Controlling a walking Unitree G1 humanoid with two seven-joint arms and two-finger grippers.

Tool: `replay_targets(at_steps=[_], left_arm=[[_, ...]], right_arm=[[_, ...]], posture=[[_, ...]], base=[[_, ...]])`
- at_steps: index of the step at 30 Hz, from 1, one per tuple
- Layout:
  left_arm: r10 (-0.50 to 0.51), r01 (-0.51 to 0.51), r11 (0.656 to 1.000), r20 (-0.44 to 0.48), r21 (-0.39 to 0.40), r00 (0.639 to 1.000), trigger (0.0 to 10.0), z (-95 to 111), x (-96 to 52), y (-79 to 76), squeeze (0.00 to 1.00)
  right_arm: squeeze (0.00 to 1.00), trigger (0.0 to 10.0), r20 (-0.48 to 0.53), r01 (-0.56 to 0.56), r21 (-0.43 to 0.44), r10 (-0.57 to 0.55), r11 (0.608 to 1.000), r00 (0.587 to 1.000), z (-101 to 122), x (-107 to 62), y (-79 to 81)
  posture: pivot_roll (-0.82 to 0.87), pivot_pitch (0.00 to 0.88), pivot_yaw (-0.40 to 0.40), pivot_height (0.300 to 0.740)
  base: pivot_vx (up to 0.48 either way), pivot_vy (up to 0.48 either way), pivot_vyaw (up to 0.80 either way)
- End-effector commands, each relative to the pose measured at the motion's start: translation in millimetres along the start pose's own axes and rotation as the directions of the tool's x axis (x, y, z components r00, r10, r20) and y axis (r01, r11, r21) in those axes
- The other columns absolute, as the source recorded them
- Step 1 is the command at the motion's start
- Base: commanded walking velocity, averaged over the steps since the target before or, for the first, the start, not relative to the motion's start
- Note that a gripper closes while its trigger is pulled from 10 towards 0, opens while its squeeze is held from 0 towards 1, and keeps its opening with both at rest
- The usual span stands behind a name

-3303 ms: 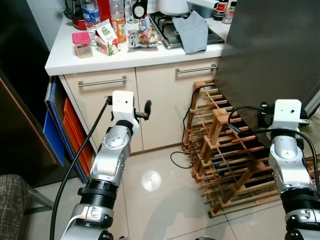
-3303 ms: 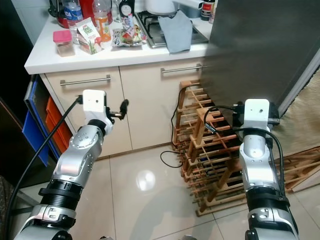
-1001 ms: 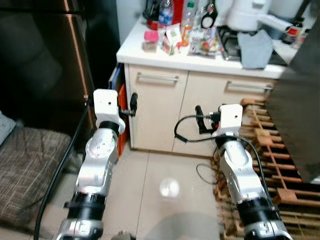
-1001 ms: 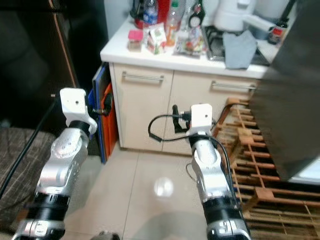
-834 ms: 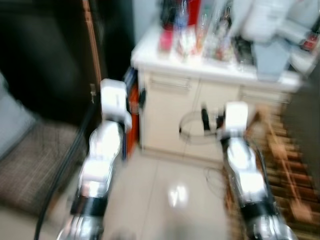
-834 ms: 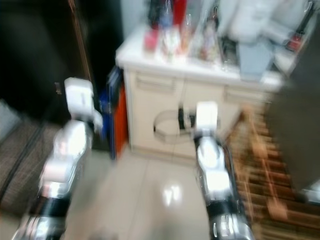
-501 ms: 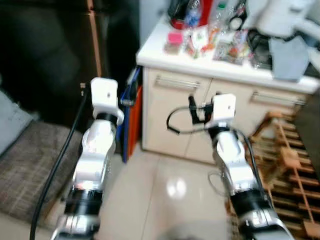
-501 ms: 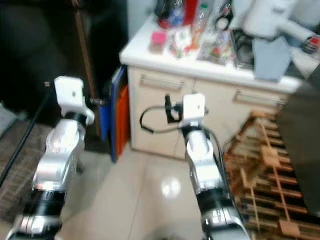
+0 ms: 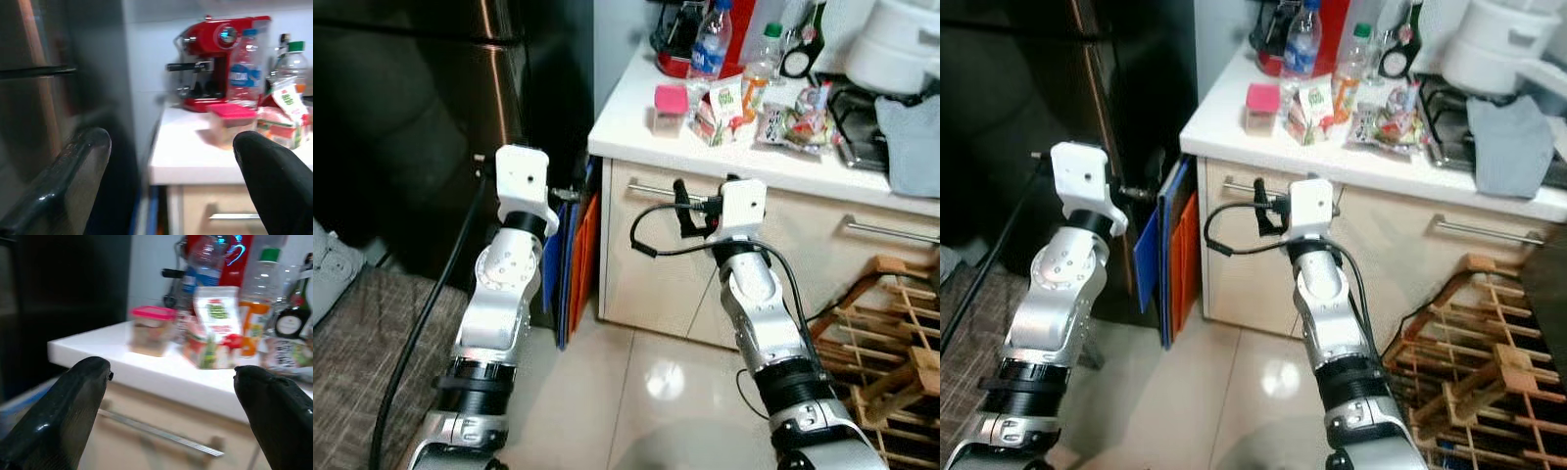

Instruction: Restocking fridge

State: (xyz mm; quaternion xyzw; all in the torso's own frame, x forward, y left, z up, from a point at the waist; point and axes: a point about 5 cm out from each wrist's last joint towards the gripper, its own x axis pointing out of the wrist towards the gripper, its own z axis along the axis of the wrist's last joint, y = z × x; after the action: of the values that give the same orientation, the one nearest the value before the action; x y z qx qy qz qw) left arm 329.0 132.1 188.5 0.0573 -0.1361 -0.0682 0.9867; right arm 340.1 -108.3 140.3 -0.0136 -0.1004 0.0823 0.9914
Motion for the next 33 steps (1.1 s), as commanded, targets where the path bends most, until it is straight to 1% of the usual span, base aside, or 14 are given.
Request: replay_targets(at_steps=[1, 7, 9, 11, 14, 15, 17, 20, 22, 24, 29, 30, 31, 33], left_arm=[[-0.043, 0.043, 0.999, 0.024, 0.009, 0.999, 10.0, 5.7, 2.2, -9.5, 0.0], [-0.038, 0.037, 0.999, 0.035, 0.007, 0.999, 10.0, 8.2, 2.4, -6.8, 0.0], [-0.039, 0.04, 0.999, 0.045, -0.02, 0.998, 10.0, 11.1, 2.5, -6.2, 0.0], [-0.049, 0.052, 0.998, 0.072, -0.043, 0.996, 10.0, 16.4, 2.4, -6.7, 0.0], [-0.069, 0.07, 0.997, 0.102, -0.008, 0.992, 10.0, 23.1, 3.1, -8.7, 0.0], [-0.075, 0.075, 0.997, 0.111, 0.004, 0.991, 10.0, 24.6, 3.5, -9.5, 0.0], [-0.061, 0.053, 0.997, 0.134, 0.058, 0.989, 10.0, 27.8, 4.6, -9.5, 0.0], [-0.05, 0.044, 0.997, 0.104, 0.061, 0.993, 10.0, 24.8, 7.6, -9.6, 0.0], [-0.064, 0.06, 0.997, 0.076, 0.053, 0.995, 10.0, 21.3, 8.9, -11.7, 0.0], [-0.084, 0.081, 0.996, 0.075, 0.035, 0.994, 10.0, 20.7, 7.9, -13.4, 0.0], [-0.097, 0.095, 0.995, 0.073, 0.029, 0.993, 10.0, 18.9, 4.4, -12.9, 0.0], [-0.116, 0.115, 0.993, 0.067, 0.015, 0.991, 10.0, 17.4, 3.1, -12.5, 0.0], [-0.116, 0.115, 0.993, 0.067, 0.015, 0.991, 10.0, 17.4, 3.1, -12.5, 0.0], [-0.111, 0.113, 0.993, 0.072, -0.018, 0.991, 10.0, 19.4, 3.1, -10.0, 0.0]], right_arm=[[0.0, 10.0, 0.006, 0.023, -0.01, -0.023, 1.0, 1.0, 0.4, 0.5, -6.8], [0.0, 10.0, 0.019, 0.021, -0.002, -0.021, 1.0, 1.0, 3.2, 2.2, -4.7], [0.0, 10.0, 0.045, 0.014, 0.012, -0.015, 1.0, 0.999, 9.9, 4.0, -2.6], [0.0, 10.0, 0.099, 0.009, 0.03, -0.012, 0.999, 0.995, 24.6, 7.0, -0.5], [0.0, 10.0, 0.169, 0.006, 0.039, -0.013, 0.999, 0.986, 43.8, 10.6, -0.4], [0.0, 10.0, 0.179, 0.008, 0.04, -0.015, 0.999, 0.984, 47.0, 11.2, -0.8], [0.0, 10.0, 0.19, 0.012, 0.04, -0.02, 0.999, 0.982, 50.7, 12.5, -2.0], [0.0, 10.0, 0.172, 0.035, 0.053, -0.044, 0.998, 0.984, 47.9, 13.9, -5.3], [0.0, 10.0, 0.122, 0.075, 0.105, -0.087, 0.992, 0.989, 40.6, 14.9, -10.3], [0.0, 10.0, 0.087, 0.1, 0.127, -0.111, 0.987, 0.99, 35.4, 14.1, -13.4], [0.0, 10.0, 0.058, 0.111, 0.121, -0.119, 0.986, 0.991, 28.2, 10.8, -15.2], [0.0, 10.0, 0.044, 0.112, 0.12, -0.118, 0.986, 0.992, 24.5, 9.4, -14.5], [0.0, 10.0, 0.044, 0.112, 0.12, -0.118, 0.986, 0.992, 24.5, 9.4, -14.5], [0.0, 10.0, 0.038, 0.112, 0.122, -0.117, 0.986, 0.992, 22.7, 8.9, -13.6]], posture=[[-0.01, 0.0, -0.021, 0.74], [0.0, 0.0, -0.015, 0.74], [0.0, 0.0, -0.014, 0.74], [0.0, 0.0, -0.013, 0.74], [0.0, 0.0, -0.015, 0.74], [0.0, 0.0, -0.015, 0.74], [-0.01, 0.0, -0.016, 0.74], [-0.01, 0.0, -0.017, 0.74], [-0.01, 0.0, -0.015, 0.74], [-0.01, 0.0, -0.015, 0.74], [-0.01, 0.0, -0.013, 0.74], [-0.01, 0.0, -0.012, 0.74], [-0.01, 0.0, -0.012, 0.74], [0.0, 0.0, -0.013, 0.74]], base=[[0.48, 0.0, 0.0], [0.48, 0.0, 0.0], [0.154, 0.396, 0.0], [0.0, 0.48, 0.0], [0.0, 0.48, 0.0], [0.0, 0.48, 0.0], [0.0, 0.0, 0.0], [0.0, 0.0, 0.0], [0.0, 0.0, 0.0], [0.0, 0.0, 0.0], [0.0, 0.0, 0.0], [0.0, 0.0, 0.0], [0.0, 0.0, 0.0], [0.306, 0.347, 0.0]])
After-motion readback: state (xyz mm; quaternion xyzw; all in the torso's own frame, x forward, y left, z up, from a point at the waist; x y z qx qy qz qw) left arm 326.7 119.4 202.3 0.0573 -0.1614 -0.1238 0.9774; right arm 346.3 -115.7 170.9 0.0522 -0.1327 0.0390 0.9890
